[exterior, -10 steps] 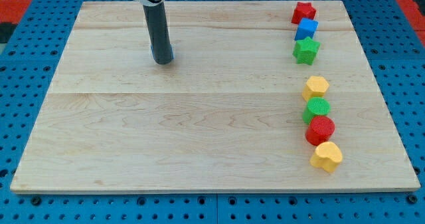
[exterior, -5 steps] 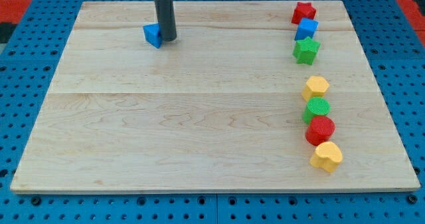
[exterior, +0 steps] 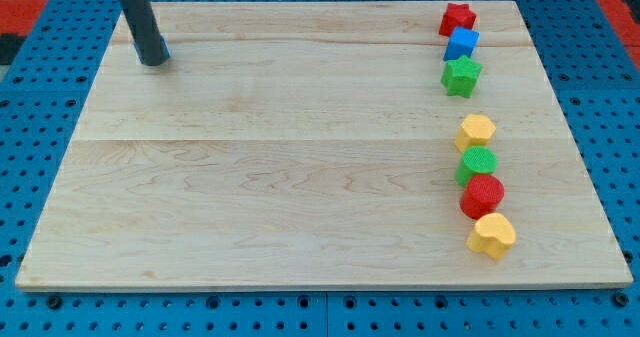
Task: Move the blue triangle towards top left
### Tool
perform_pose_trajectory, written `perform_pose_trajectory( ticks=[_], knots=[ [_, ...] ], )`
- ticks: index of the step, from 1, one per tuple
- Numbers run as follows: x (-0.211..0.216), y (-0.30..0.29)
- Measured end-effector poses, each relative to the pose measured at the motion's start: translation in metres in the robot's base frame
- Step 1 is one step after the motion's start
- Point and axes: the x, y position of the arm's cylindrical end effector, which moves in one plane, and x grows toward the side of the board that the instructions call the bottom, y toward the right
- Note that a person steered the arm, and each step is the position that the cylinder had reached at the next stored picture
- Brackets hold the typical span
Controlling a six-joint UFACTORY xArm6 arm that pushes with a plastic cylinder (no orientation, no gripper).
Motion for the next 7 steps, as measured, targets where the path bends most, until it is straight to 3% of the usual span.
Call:
perform_pose_trajectory(
  ticks=[3,5,7],
  knots=[
    [-0.008,-0.019],
    [-0.035,0.009],
    [-0.036,0.030]
  ],
)
